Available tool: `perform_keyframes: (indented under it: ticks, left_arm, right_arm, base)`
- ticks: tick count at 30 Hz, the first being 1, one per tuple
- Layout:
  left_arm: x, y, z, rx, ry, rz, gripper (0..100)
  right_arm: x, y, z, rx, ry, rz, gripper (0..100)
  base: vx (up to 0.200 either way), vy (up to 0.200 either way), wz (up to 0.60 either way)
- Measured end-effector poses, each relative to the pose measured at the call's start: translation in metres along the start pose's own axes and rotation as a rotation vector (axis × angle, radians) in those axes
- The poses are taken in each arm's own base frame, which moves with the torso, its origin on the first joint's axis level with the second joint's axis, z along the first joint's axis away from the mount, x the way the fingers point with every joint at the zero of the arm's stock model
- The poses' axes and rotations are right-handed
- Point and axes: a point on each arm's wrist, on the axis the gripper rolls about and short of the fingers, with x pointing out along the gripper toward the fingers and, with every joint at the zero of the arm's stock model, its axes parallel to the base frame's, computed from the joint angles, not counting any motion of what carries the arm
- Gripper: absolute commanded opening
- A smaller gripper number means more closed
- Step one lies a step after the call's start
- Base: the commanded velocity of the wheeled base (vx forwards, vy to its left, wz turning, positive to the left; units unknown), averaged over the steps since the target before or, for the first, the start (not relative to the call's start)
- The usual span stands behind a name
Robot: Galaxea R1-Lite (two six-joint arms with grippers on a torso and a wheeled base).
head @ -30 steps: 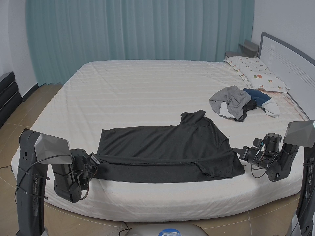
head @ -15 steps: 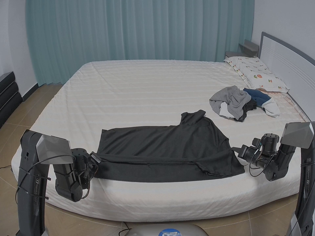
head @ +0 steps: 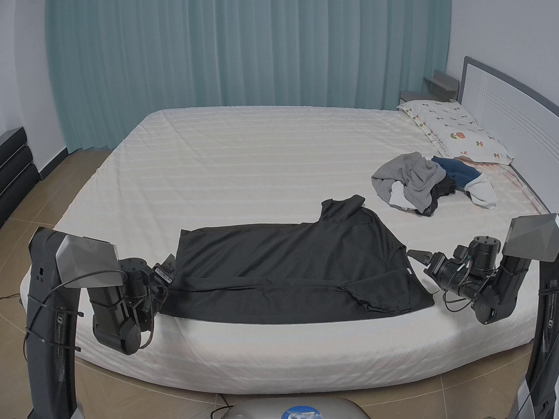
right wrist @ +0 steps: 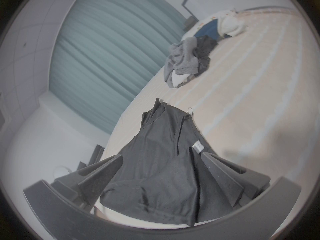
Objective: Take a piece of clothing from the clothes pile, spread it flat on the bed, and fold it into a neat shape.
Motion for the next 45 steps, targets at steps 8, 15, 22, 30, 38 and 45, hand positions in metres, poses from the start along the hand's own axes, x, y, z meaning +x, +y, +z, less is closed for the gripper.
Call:
perform_keyframes:
  ticks: [8,15,22,30,38,45]
  left_arm:
    - [-0.017,-0.001,0.019,-0.038,0.002,-0.003,100]
    - [-0.029,0.0,0.021,-0.06,0.072,-0.034,100]
    - [-0.037,-0.006,0.018,-0.066,0.095,-0.053,100]
    - [-0.061,-0.025,0.023,-0.053,0.123,-0.1,100]
    - [-0.08,-0.039,0.005,-0.066,0.272,-0.06,100]
    - [-0.08,-0.04,-0.008,-0.102,0.422,0.034,100]
  right_arm:
    - [-0.033,0.016,-0.001,0.264,0.009,-0.009,100]
    - [-0.043,0.017,-0.005,0.388,-0.008,0.029,100]
    - [-0.043,0.006,-0.017,0.419,0.036,0.004,100]
    - [-0.043,0.003,-0.023,0.422,0.055,-0.013,100]
    - [-0.042,0.002,-0.028,0.402,0.066,-0.021,100]
    - [-0.041,0.001,-0.029,0.395,0.071,-0.027,100]
  base:
    - [0.1,0.0,0.0]
    - [0.2,0.0,0.0]
    - [0.029,0.0,0.0]
    - [0.0,0.0,0.0]
    - [0.0,0.0,0.0]
    - [0.0,0.0,0.0]
